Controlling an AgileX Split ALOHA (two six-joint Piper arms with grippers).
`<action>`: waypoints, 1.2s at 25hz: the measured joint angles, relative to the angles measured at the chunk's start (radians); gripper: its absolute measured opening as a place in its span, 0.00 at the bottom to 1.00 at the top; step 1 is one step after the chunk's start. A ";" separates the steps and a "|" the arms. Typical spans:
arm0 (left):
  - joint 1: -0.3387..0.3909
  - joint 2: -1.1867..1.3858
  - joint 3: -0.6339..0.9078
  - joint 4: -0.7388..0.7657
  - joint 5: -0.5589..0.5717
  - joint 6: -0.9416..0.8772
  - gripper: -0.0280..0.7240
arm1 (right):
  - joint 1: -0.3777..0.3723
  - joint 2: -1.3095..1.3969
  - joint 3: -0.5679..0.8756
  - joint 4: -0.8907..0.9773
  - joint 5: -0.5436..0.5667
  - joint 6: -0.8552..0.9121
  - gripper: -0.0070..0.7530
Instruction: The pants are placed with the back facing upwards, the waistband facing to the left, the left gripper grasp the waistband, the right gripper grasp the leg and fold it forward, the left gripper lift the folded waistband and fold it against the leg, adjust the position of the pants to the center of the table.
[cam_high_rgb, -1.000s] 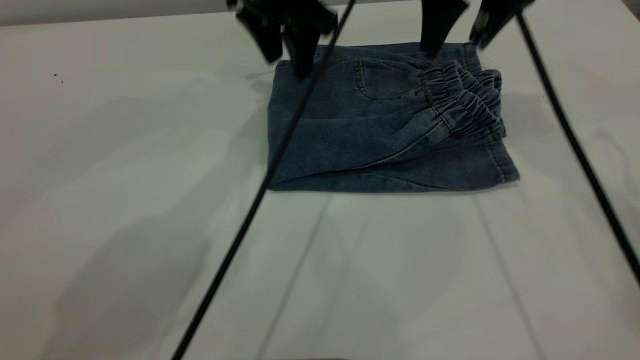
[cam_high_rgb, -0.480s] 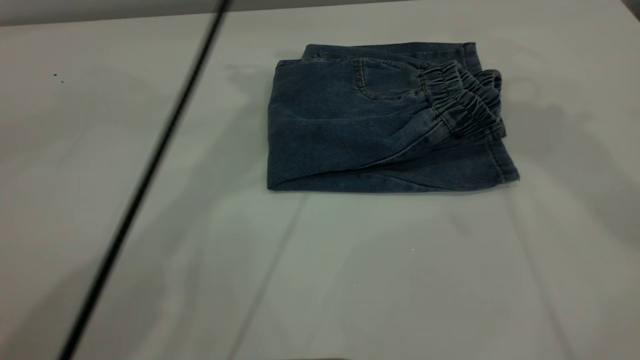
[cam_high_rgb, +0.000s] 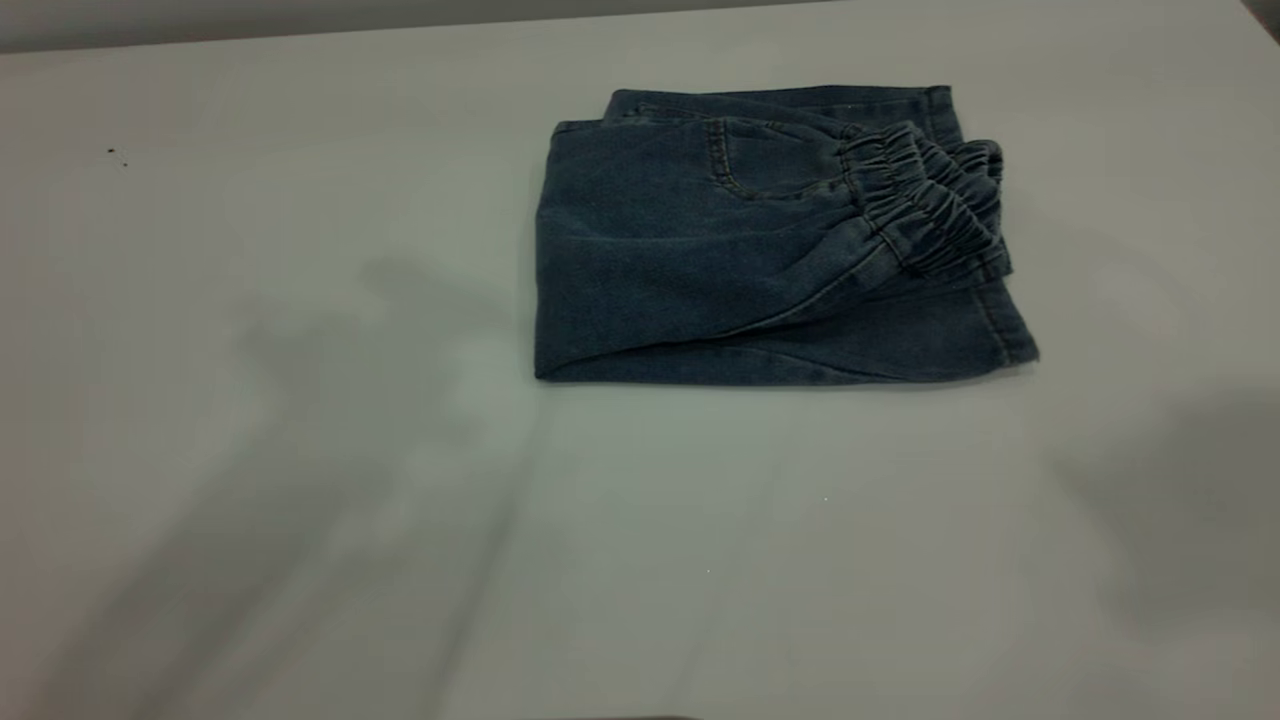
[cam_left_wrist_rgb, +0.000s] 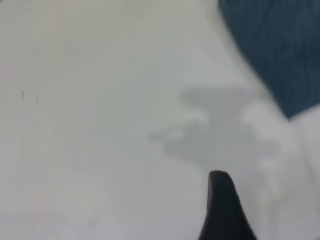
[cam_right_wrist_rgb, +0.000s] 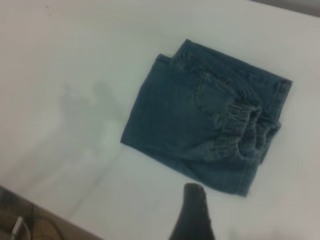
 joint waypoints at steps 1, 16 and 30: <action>0.000 -0.069 0.057 -0.001 0.000 -0.008 0.57 | 0.000 -0.071 0.042 -0.003 0.003 0.000 0.66; 0.000 -0.718 0.531 -0.004 0.000 -0.030 0.57 | 0.000 -0.851 0.563 -0.135 0.019 0.031 0.66; 0.000 -0.898 0.756 -0.117 0.000 0.015 0.57 | 0.000 -1.006 0.927 -0.100 -0.073 -0.097 0.66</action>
